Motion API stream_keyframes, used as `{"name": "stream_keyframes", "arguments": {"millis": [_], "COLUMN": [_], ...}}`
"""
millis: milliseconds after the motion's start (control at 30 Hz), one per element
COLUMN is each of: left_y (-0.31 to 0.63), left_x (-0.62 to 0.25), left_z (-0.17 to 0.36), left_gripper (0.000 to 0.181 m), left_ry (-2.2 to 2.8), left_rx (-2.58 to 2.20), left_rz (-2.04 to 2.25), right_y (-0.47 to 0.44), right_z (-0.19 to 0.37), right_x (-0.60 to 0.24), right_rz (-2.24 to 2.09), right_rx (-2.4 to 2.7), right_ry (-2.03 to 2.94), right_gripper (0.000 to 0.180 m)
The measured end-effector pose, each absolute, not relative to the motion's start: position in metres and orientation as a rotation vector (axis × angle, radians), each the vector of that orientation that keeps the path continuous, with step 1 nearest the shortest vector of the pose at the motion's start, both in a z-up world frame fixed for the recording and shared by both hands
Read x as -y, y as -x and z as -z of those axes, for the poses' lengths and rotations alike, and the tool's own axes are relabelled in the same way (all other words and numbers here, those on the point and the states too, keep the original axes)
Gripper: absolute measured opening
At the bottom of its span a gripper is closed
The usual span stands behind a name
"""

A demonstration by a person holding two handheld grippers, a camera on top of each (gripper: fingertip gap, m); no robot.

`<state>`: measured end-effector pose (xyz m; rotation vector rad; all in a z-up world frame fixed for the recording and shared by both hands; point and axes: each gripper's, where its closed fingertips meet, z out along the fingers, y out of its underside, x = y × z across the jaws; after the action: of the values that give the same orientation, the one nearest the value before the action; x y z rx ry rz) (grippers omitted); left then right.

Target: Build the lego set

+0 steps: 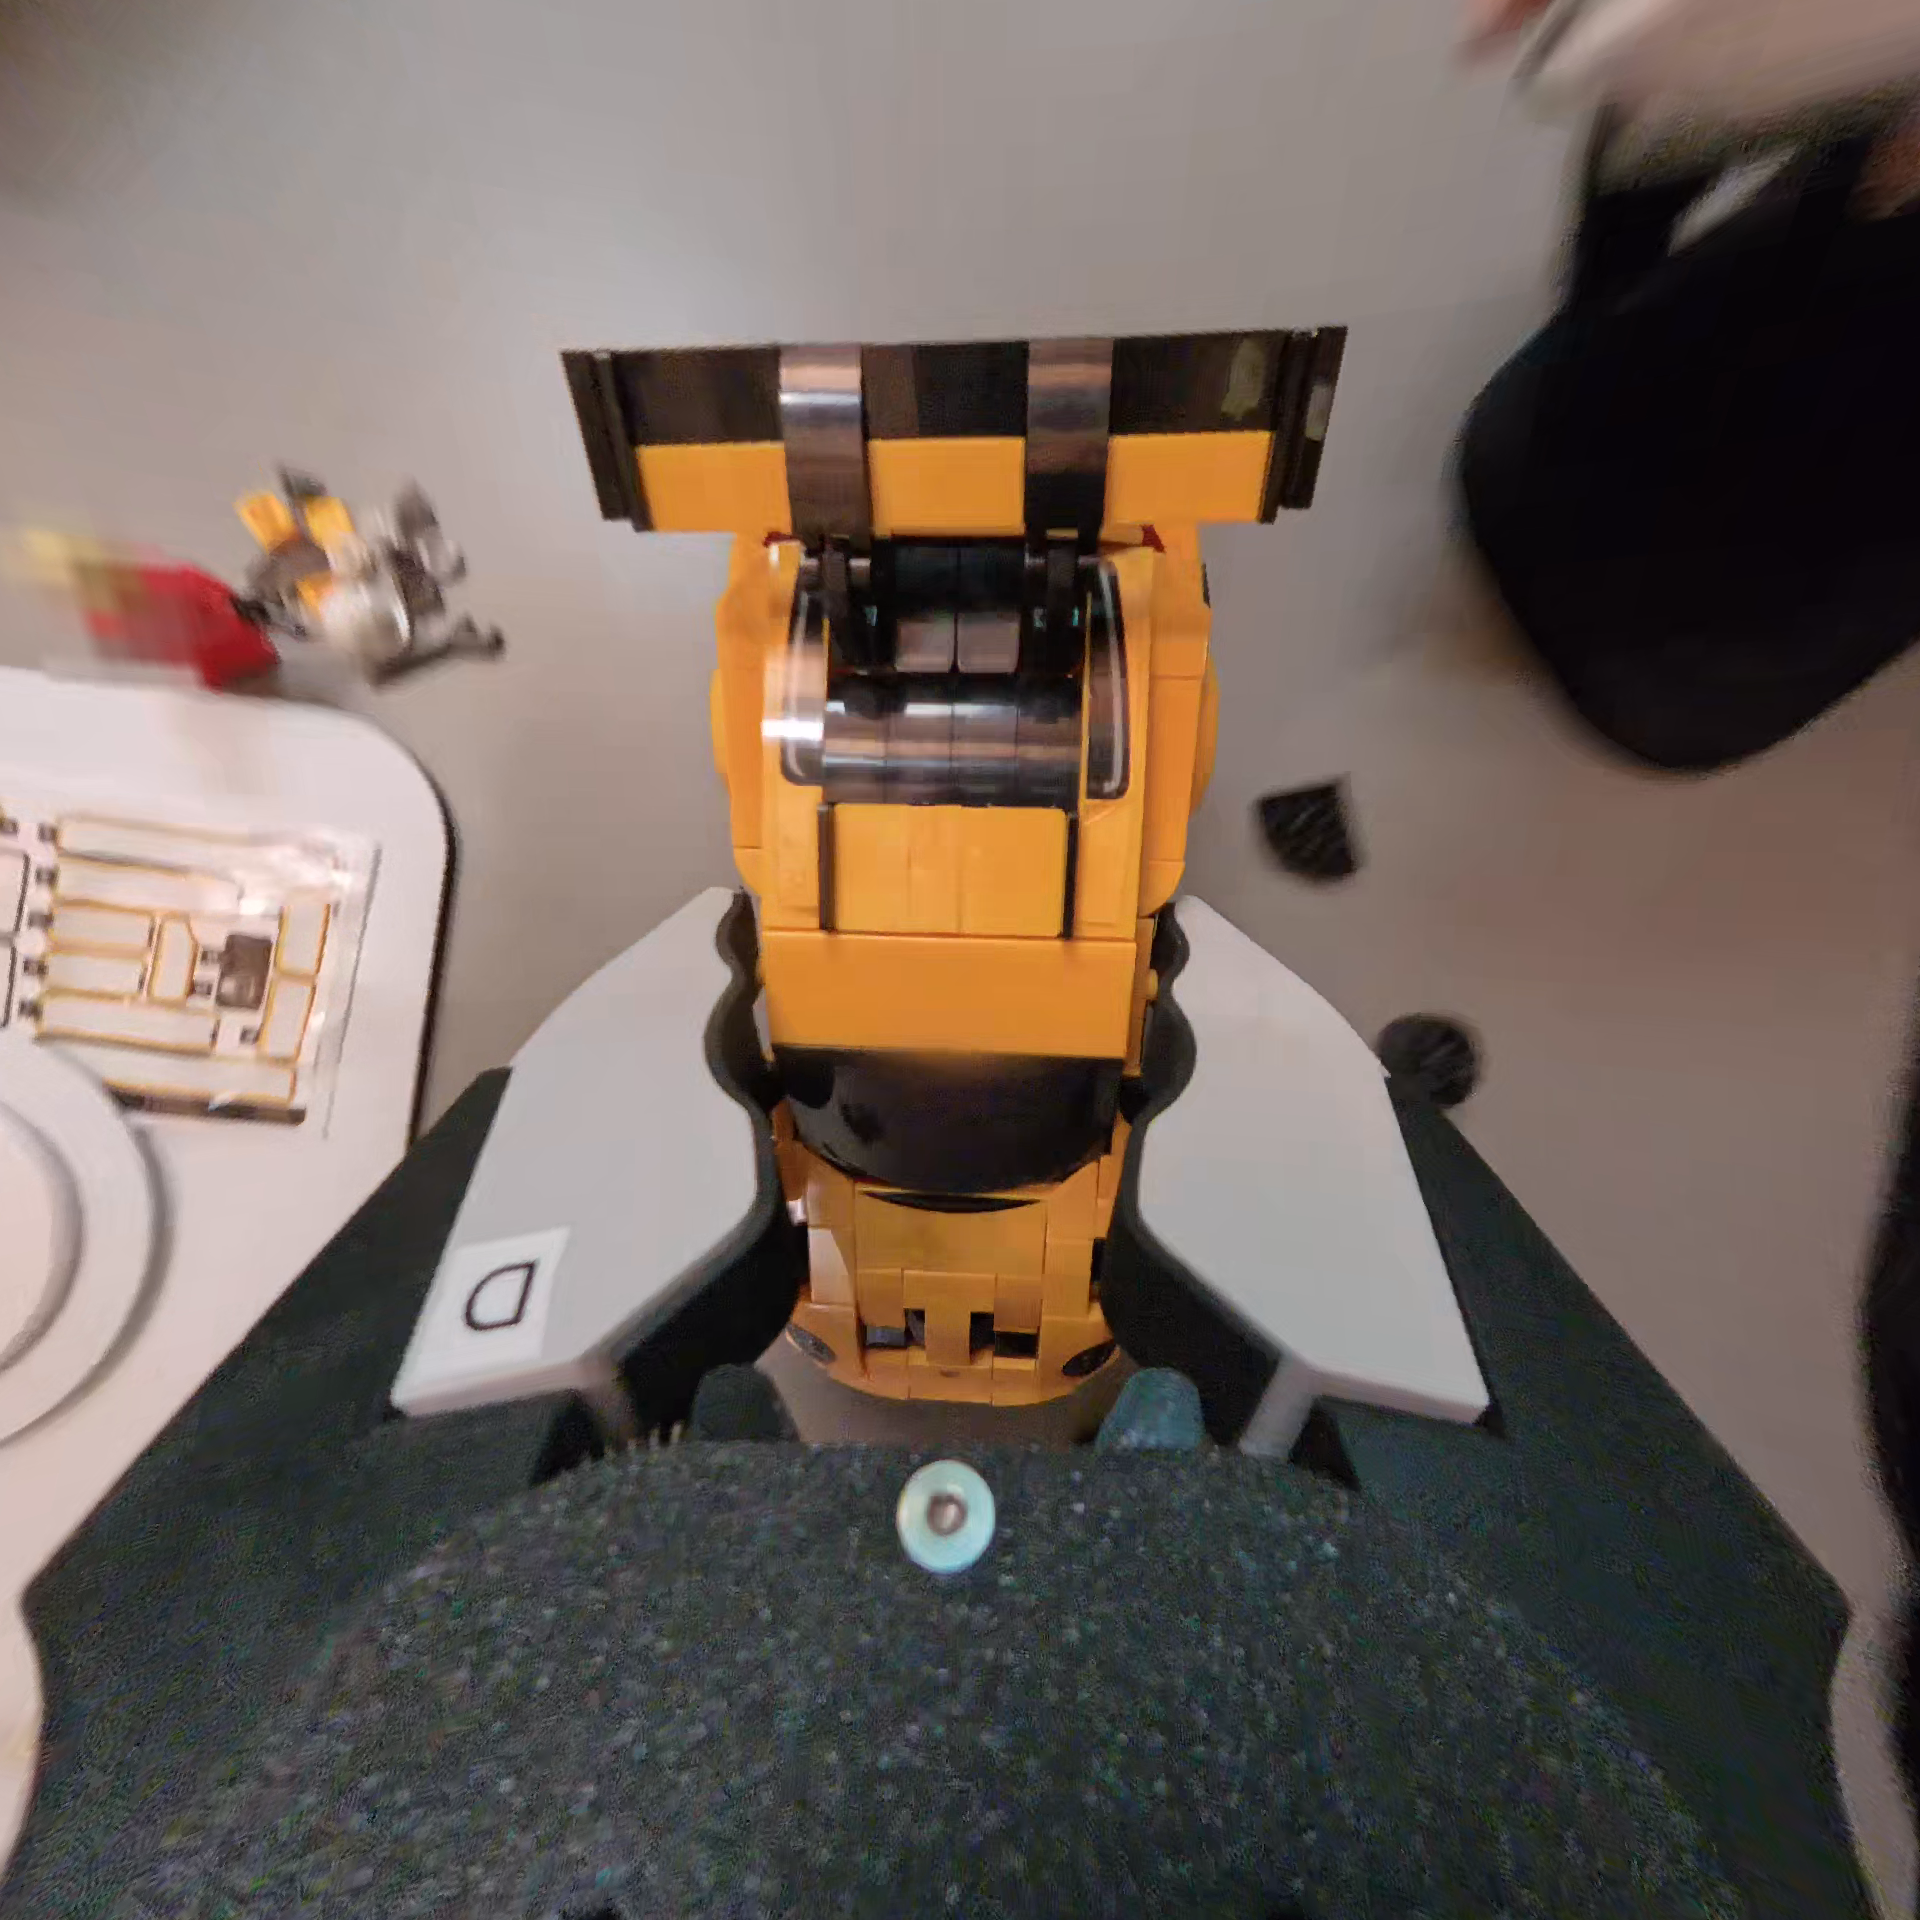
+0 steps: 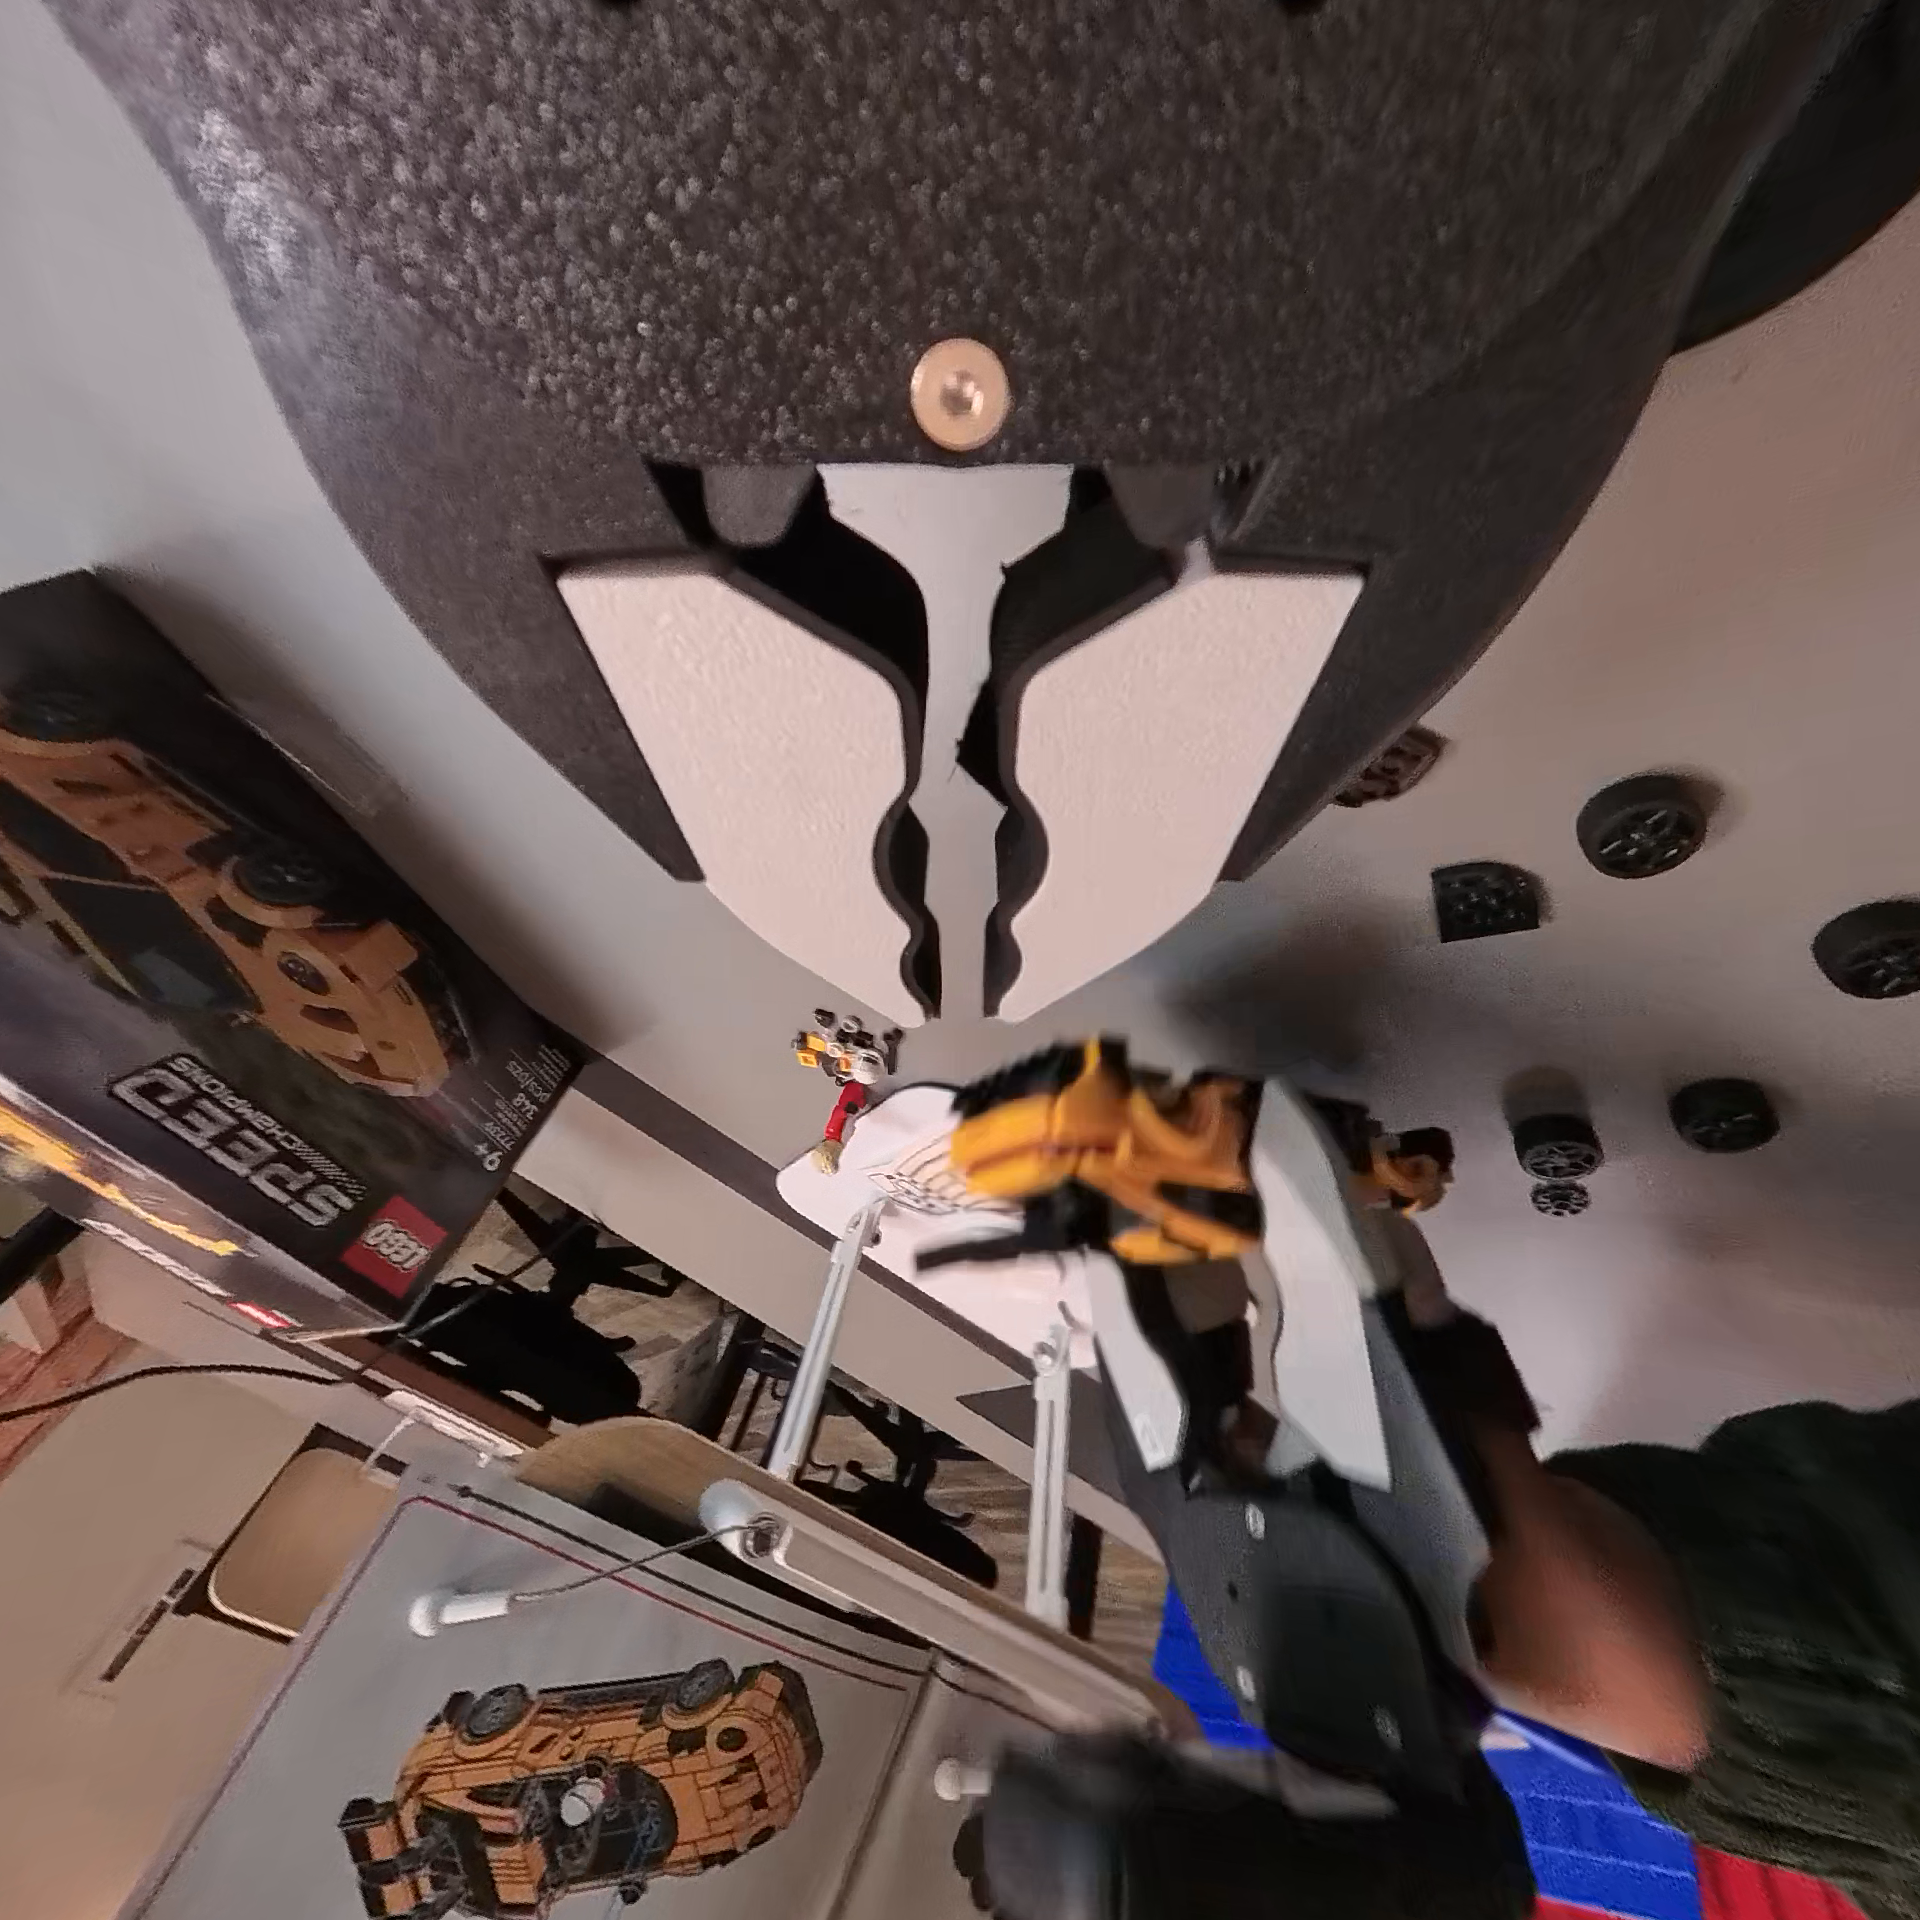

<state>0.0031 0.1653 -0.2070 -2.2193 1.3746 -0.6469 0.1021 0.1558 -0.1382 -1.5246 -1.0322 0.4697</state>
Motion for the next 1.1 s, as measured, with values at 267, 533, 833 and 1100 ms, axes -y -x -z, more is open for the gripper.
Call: {"name": "stream_keyframes", "arguments": {"millis": [267, 533, 833, 1100], "left_y": [-0.024, -0.017, -0.006, 0.012], "left_x": [-0.13, -0.129, -0.138, -0.152], "left_z": [0.079, 0.065, 0.068, 0.111], "left_gripper": [0.072, 0.071, 0.073, 0.08], "left_ry": [1.454, 1.222, 1.325, 1.699], "left_rx": [-0.68, -0.491, -0.551, -0.408], "left_rz": [1.759, 1.876, 1.718, 1.65], "right_y": [-0.044, 0.012, 0.022, 0.023], "right_z": [0.124, 0.103, 0.109, 0.14], "right_x": [-0.118, -0.113, -0.125, -0.132], "right_rz": [-1.023, -1.078, -1.071, -1.14], "right_rx": [1.102, 1.099, 1.224, 1.313], "right_ry": [1.616, 1.709, 1.797, 2.004], "right_gripper": [0.077, 0.105, 0.089, 0.087]}}
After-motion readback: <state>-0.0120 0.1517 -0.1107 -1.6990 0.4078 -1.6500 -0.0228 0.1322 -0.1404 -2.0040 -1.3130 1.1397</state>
